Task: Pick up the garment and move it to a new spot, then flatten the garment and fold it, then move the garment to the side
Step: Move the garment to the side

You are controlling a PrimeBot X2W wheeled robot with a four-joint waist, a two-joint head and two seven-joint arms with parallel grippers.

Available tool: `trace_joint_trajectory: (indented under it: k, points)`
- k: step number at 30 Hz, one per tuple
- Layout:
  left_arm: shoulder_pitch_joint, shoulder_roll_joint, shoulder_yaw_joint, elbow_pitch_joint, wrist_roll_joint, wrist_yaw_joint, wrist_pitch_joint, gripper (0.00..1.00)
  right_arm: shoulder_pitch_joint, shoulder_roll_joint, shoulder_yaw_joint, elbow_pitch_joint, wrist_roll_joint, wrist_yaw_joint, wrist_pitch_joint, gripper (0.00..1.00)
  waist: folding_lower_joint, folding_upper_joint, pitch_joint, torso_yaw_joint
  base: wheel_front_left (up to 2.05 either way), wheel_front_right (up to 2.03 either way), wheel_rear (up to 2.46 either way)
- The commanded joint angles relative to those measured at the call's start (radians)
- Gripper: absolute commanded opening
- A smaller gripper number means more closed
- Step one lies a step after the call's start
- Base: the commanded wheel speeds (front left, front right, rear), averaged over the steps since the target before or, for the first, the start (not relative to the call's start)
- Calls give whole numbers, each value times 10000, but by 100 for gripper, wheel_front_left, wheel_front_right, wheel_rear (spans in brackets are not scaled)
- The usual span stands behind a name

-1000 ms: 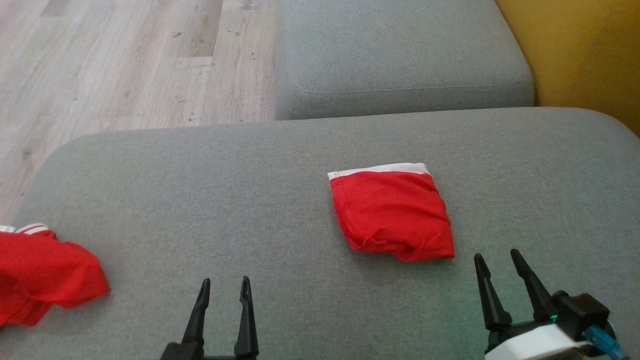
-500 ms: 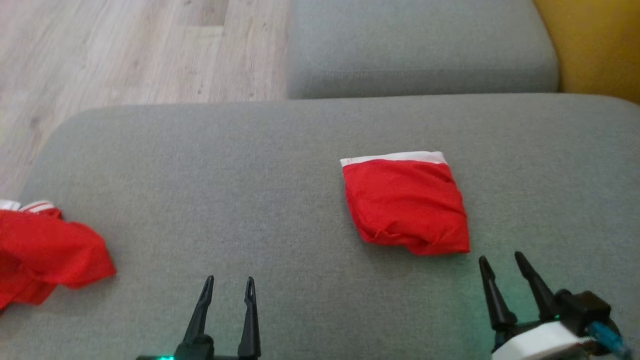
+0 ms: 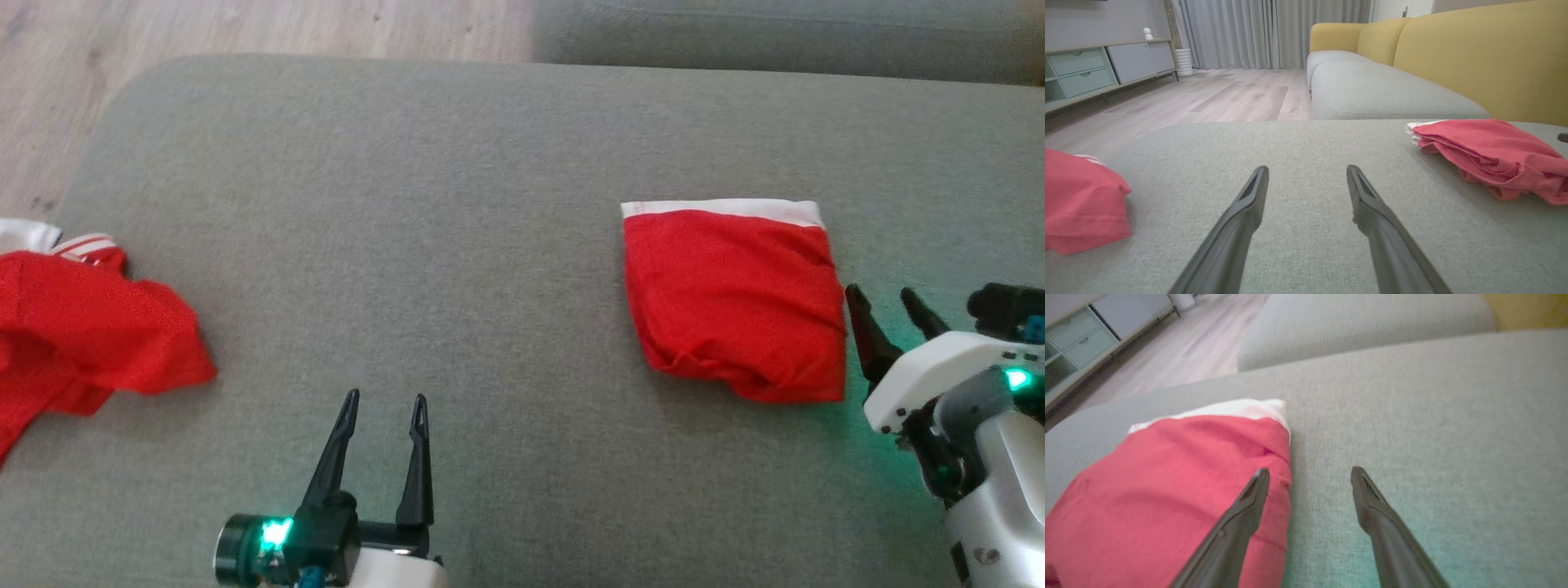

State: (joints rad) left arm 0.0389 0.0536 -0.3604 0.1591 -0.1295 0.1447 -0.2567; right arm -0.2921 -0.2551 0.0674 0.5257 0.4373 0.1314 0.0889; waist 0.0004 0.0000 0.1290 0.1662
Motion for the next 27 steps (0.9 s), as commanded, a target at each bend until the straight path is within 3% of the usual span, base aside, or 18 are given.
trace_joint_trajectory:
  k: [1, 4, 6, 7, 8, 16, 27]
  points:
    - [-406, -24, 157, -178, -49, -27, -51, 100, -349, -228, 316, 49, 330, -7, 492, 100, -4, 0, 219, 258, 0, 0, 0]
    - [-548, -29, 6, -103, -150, 13, -51, 100, -518, -260, 834, 410, 900, -7, 1299, 100, -4, 0, 248, 367, 0, 0, 0]
    - [-572, -30, -54, -117, -225, 77, -51, 100, -499, -312, 1079, 393, 1082, -7, 1350, 8, -4, 0, 262, 360, 0, 0, 0]
    - [-572, -30, -54, -117, -225, 77, -51, 100, -499, -312, 1079, 393, 1082, -7, 1350, 8, -4, 0, 262, 360, 0, 0, 0]
    - [-577, -31, -71, -133, -256, 117, -51, 100, -486, -341, 1158, 366, 1180, -7, 1344, 0, -4, 0, 280, 333, 0, 0, 0]
    - [-773, -32, 2, -207, -283, 168, -51, 100, -1000, -1258, 1067, 100, 983, -7, 919, 0, -4, 0, 819, -603, 0, 0, 0]
    - [-1865, -33, 111, -196, 116, -139, -51, 100, -2556, -2415, -445, 361, 258, -7, 832, 0, -4, 0, 2242, -2139, 0, 0, 0]
